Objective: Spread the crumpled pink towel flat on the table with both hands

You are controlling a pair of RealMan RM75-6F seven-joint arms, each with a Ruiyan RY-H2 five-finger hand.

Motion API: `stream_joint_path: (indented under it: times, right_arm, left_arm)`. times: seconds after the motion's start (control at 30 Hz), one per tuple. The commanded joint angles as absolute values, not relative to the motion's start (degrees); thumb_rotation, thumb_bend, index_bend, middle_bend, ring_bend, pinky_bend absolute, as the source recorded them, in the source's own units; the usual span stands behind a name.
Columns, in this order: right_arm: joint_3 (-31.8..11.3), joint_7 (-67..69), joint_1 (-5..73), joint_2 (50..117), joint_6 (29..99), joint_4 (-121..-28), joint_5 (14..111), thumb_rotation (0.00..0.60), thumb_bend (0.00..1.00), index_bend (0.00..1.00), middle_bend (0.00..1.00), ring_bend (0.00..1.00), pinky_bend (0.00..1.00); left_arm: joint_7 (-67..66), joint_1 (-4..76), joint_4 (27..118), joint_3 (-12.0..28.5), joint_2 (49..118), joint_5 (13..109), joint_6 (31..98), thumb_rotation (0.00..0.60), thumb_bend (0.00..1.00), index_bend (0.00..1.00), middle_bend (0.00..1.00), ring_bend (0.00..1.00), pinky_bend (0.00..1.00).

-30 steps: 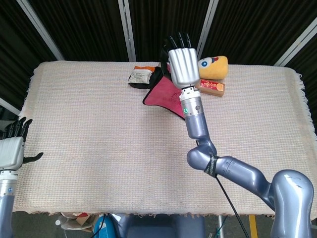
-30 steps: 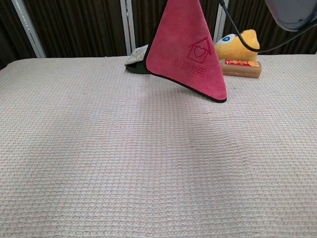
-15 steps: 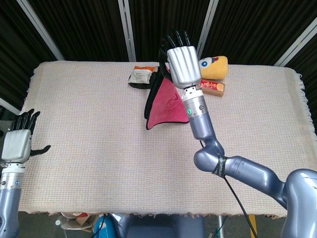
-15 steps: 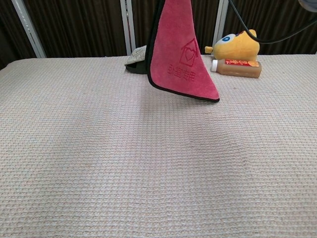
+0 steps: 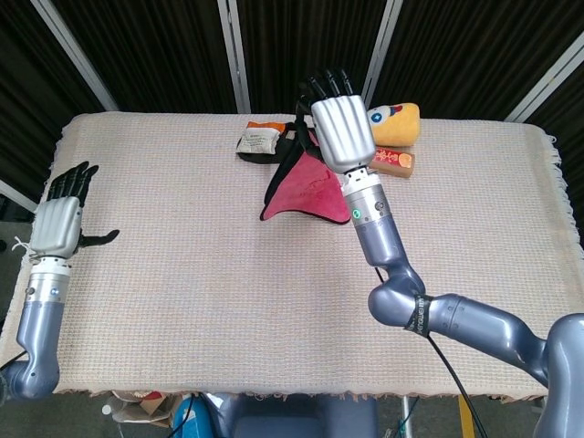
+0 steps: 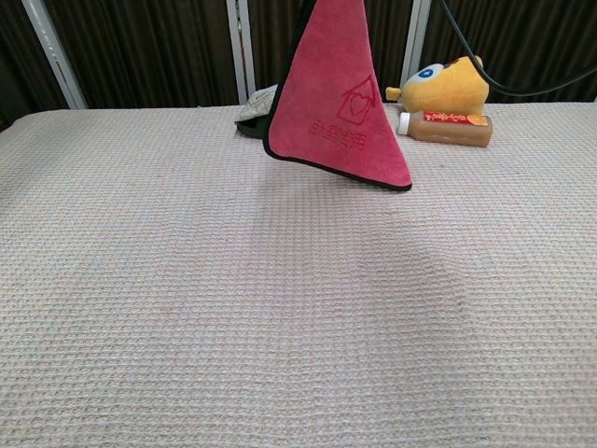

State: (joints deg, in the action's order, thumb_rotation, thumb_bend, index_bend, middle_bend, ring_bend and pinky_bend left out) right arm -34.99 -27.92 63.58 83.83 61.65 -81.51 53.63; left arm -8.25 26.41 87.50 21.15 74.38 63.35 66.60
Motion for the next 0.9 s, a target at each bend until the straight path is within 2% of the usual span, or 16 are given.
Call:
stream_joint_path:
  times: [0.03,0.27,0.5,0.73,0.9]
  right_arm:
    - [-35.0,-27.9,63.8,83.3,61.5,-81.8,53.3,0.6,0.6,0.67,0.29,0.16,0.13]
    - [-34.8,-27.6,64.2,81.9,61.1,-82.3,52.4,0.6,0.6,0.67,0.29,0.16,0.13]
    - [-34.0,-27.1,63.7,80.1,60.9,-83.5,52.1,0.6,0.6,0.67,0.29,0.16,0.13]
    - [-33.9,-26.3,62.9,78.4,61.4,-85.9,51.3,0.6,0.6,0.67,0.29,0.16,0.13]
    - [-33.7,-26.1,62.4,77.3,61.8,-87.5,50.6,0.6,0.6,0.67,0.29,0.16,0.14]
  left_arm:
    - [-8.3,29.8,84.9,23.3,77.0,61.4,64.6,0.6,0.02,0.0,0.0,0.0,0.01]
    - [-9.8,36.8,79.3,26.2,81.5,56.8,59.5,0.6,0.05,0.0,0.01,0.0,0.01]
    - [-12.0,42.2,74.4,27.1,85.7,55.6,58.2,0.6,0.08,0.02,0.03,0.0,0.01]
    - [-12.5,46.7,70.6,27.9,90.4,53.3,56.4,0.6,0.01,0.0,0.03,0.0,0.01]
    - [-12.6,49.4,68.3,27.9,93.7,53.5,56.5,0.6,0.0,0.0,0.03,0.0,0.01]
